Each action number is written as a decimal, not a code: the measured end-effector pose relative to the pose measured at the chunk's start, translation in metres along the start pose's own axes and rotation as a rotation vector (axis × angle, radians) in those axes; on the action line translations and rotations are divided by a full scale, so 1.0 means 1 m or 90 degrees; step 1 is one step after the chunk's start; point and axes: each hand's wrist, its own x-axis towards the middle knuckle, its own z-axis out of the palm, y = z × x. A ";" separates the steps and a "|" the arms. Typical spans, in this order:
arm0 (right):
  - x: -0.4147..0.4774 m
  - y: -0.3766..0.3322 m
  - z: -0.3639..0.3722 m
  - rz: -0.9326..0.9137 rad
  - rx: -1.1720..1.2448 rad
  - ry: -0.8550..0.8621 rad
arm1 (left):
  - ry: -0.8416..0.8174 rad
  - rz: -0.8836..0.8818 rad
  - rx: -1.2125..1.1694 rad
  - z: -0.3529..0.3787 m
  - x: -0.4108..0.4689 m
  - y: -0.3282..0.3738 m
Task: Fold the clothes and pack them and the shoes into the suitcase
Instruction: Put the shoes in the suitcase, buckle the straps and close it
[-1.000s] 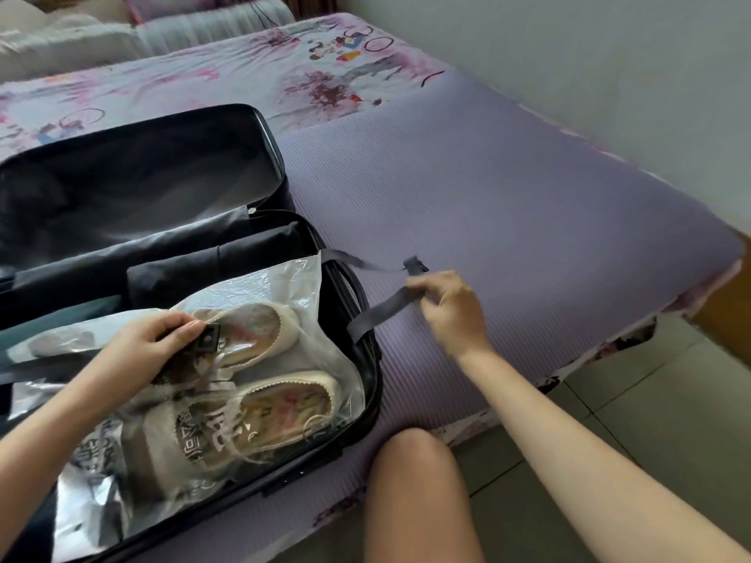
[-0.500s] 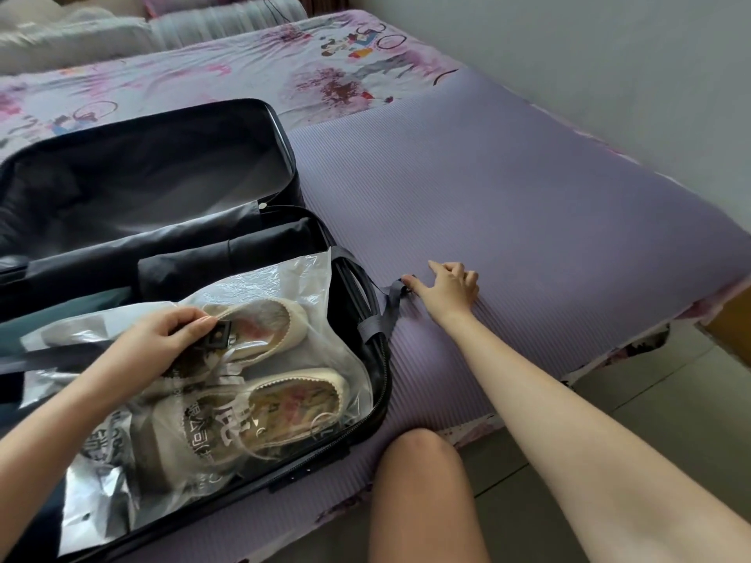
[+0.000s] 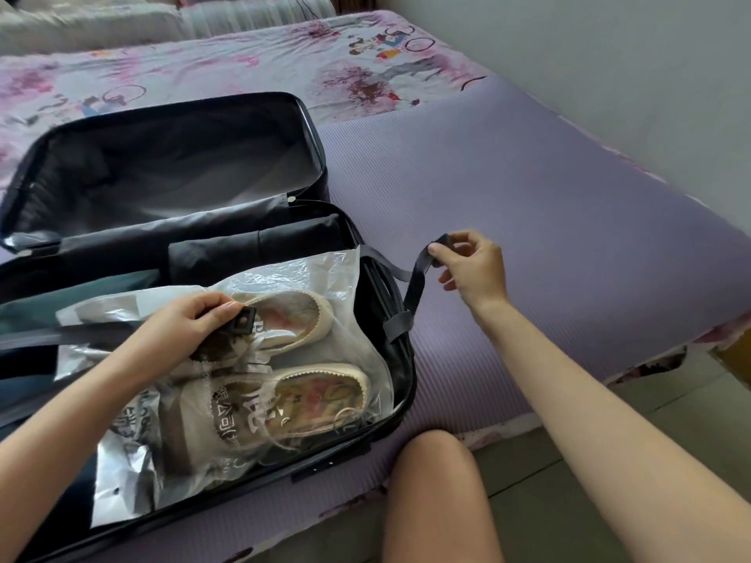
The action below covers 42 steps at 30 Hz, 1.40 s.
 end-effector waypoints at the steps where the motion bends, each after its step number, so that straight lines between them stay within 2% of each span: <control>1: -0.005 -0.019 0.002 -0.036 0.013 -0.026 | 0.005 -0.003 -0.017 -0.002 -0.002 0.001; 5: -0.035 -0.074 0.045 -0.155 0.032 -0.115 | 0.045 0.007 -0.076 -0.019 -0.014 0.005; 9: -0.082 -0.093 0.121 -0.236 0.009 -0.224 | 0.080 0.003 -0.125 -0.037 -0.028 0.003; 13: -0.123 -0.087 0.178 -0.280 -0.163 -0.297 | 0.104 -0.011 -0.150 -0.055 -0.040 -0.004; 16: -0.130 -0.082 0.183 -0.274 -0.192 -0.346 | 0.101 -0.031 -0.138 -0.065 -0.048 -0.017; 20: -0.123 -0.075 0.174 -0.329 -0.301 -0.453 | 0.075 -0.032 -0.086 -0.063 -0.050 -0.019; 22: -0.118 -0.075 0.174 -0.311 -0.286 -0.481 | 0.081 -0.026 -0.094 -0.061 -0.048 -0.016; 24: -0.110 -0.079 0.174 -0.307 -0.286 -0.463 | 0.086 -0.022 -0.103 -0.061 -0.047 -0.015; 30: -0.102 -0.086 0.175 -0.441 -0.406 -0.375 | 0.087 -0.058 -0.102 -0.066 -0.043 -0.021; 42: -0.110 -0.069 0.175 -0.446 -0.286 -0.377 | 0.104 -0.082 -0.194 -0.064 -0.038 -0.020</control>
